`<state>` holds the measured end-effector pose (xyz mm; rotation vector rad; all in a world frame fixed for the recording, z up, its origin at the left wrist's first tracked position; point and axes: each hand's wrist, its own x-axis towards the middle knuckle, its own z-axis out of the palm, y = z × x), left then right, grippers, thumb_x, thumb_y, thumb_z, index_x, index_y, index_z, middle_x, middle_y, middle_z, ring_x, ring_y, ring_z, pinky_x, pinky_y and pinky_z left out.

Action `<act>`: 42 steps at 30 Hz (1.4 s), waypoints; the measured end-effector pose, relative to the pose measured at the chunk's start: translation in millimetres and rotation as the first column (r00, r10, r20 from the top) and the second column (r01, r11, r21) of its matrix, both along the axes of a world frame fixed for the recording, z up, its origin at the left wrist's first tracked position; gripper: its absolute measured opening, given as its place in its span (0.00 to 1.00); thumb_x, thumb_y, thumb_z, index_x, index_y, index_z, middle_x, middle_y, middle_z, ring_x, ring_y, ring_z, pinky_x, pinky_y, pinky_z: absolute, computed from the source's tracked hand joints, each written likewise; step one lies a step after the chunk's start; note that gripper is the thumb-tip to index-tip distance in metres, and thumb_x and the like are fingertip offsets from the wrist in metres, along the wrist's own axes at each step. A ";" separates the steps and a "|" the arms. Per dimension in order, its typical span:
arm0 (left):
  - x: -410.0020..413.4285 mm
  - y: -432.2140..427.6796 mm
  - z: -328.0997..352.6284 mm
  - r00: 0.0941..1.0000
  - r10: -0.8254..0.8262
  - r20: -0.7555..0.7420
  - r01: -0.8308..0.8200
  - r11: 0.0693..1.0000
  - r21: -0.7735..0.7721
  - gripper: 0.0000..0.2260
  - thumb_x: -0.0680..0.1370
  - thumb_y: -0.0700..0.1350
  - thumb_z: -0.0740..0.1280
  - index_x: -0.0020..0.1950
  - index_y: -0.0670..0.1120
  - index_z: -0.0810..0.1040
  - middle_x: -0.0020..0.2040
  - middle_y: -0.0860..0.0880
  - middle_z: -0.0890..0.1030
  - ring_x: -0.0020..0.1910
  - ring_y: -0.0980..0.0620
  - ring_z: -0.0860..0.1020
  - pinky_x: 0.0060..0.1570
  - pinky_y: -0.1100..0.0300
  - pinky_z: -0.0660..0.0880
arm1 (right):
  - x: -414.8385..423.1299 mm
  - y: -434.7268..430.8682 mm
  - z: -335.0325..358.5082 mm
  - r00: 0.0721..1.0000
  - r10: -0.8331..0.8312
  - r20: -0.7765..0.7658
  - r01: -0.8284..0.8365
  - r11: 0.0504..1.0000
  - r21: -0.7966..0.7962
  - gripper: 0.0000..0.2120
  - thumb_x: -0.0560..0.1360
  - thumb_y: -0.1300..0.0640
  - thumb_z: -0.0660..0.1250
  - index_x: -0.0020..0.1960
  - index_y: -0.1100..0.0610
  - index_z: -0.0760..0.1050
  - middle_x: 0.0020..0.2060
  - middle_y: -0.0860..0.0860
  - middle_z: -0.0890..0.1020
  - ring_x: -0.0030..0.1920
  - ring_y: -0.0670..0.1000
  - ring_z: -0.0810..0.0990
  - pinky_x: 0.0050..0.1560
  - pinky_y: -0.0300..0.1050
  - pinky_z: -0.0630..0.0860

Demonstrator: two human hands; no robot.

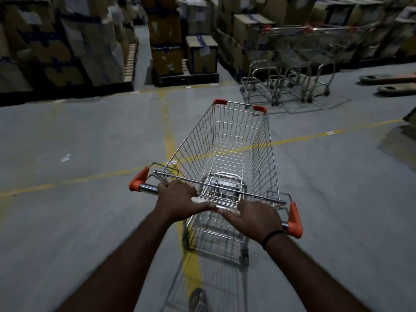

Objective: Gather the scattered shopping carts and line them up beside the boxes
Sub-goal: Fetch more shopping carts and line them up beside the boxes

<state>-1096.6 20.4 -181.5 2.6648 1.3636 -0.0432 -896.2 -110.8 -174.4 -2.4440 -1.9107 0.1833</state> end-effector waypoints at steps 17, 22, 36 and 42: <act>110.7 235.5 -0.4 0.997 -0.071 -0.039 0.071 0.997 0.004 0.42 0.63 0.86 0.45 0.49 0.58 0.84 0.50 0.58 0.80 0.63 0.52 0.71 0.56 0.46 0.60 | 104.3 223.2 -9.7 0.998 -0.054 0.013 0.054 0.998 0.014 0.40 0.68 0.17 0.42 0.33 0.51 0.71 0.33 0.49 0.80 0.39 0.52 0.82 0.43 0.48 0.80; 165.9 312.6 -0.5 0.997 -0.070 -0.038 0.070 0.998 0.001 0.44 0.63 0.86 0.45 0.52 0.57 0.84 0.55 0.57 0.80 0.65 0.52 0.70 0.59 0.46 0.58 | 159.7 300.8 -10.3 0.998 -0.049 0.035 0.048 0.999 0.023 0.40 0.68 0.17 0.42 0.34 0.51 0.72 0.34 0.48 0.80 0.40 0.52 0.82 0.44 0.48 0.80; 304.5 521.2 9.3 0.997 -0.076 -0.030 0.075 0.997 -0.022 0.46 0.61 0.86 0.43 0.47 0.54 0.84 0.49 0.56 0.81 0.61 0.51 0.73 0.56 0.46 0.61 | 298.1 510.6 -0.3 1.000 -0.030 -0.007 0.030 0.999 -0.015 0.37 0.69 0.18 0.43 0.33 0.51 0.67 0.39 0.51 0.83 0.45 0.55 0.83 0.43 0.46 0.76; 353.1 612.3 5.5 0.997 -0.075 -0.033 0.075 0.997 -0.025 0.45 0.63 0.86 0.44 0.50 0.55 0.84 0.52 0.57 0.81 0.64 0.50 0.71 0.61 0.43 0.61 | 348.0 601.8 -4.2 0.999 -0.043 0.010 0.043 0.999 0.008 0.40 0.67 0.17 0.42 0.35 0.51 0.71 0.40 0.52 0.84 0.46 0.55 0.83 0.44 0.47 0.77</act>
